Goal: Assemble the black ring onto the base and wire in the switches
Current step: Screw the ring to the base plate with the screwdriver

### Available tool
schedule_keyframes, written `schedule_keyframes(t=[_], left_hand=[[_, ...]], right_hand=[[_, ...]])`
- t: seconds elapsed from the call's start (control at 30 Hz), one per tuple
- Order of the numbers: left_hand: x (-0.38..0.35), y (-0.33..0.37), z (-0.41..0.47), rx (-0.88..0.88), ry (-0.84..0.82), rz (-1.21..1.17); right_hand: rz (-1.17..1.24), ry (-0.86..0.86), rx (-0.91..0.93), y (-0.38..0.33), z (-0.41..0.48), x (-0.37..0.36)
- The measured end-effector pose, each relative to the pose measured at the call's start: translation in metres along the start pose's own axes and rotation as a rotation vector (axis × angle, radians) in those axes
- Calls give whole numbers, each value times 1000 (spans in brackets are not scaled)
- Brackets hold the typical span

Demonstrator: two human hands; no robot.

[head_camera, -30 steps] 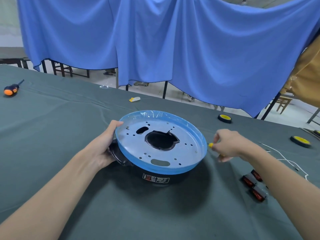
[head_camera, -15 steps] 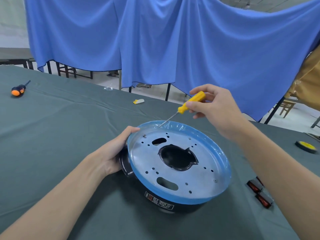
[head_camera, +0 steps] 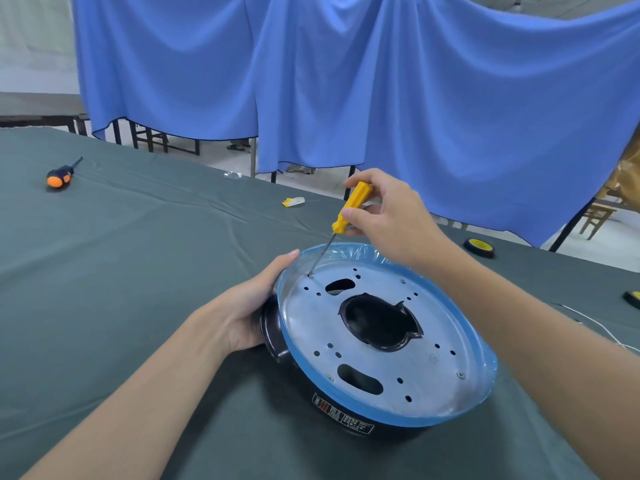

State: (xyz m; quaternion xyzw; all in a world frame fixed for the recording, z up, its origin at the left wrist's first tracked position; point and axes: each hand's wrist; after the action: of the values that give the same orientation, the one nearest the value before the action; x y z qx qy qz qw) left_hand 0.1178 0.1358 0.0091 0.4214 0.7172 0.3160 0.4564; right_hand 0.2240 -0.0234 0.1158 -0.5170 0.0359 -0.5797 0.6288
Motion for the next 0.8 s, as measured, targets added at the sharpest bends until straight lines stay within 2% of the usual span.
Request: schedule_keyframes(t=[0.4, 0.57, 0.63, 0.73, 0.8], left_hand=[[0, 0, -1, -2, 9, -4], [-1, 0, -2, -5, 10, -1], [-1, 0, -2, -6, 18, -3], [-1, 0, -3, -5, 39, 2], [-3, 0, -4, -5, 42, 8]], right_hand=[[-22, -46, 31, -1, 0, 0], [-53, -212, 61, -12, 4, 4], [-125, -240, 91, -17, 6, 5], [-317, -194, 164, -23, 10, 3], [-377, -159, 137, -27, 12, -1]])
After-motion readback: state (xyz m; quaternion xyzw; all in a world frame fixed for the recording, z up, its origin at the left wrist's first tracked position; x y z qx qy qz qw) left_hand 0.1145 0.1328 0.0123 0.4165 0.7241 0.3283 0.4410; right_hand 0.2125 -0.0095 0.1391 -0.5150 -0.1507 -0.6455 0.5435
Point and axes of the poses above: each hand's wrist, its own z-axis towards the middle knuckle, its own x-axis out of the back of the hand, y = z × x, and after that the axes turned 1 degree about -z, right-handed
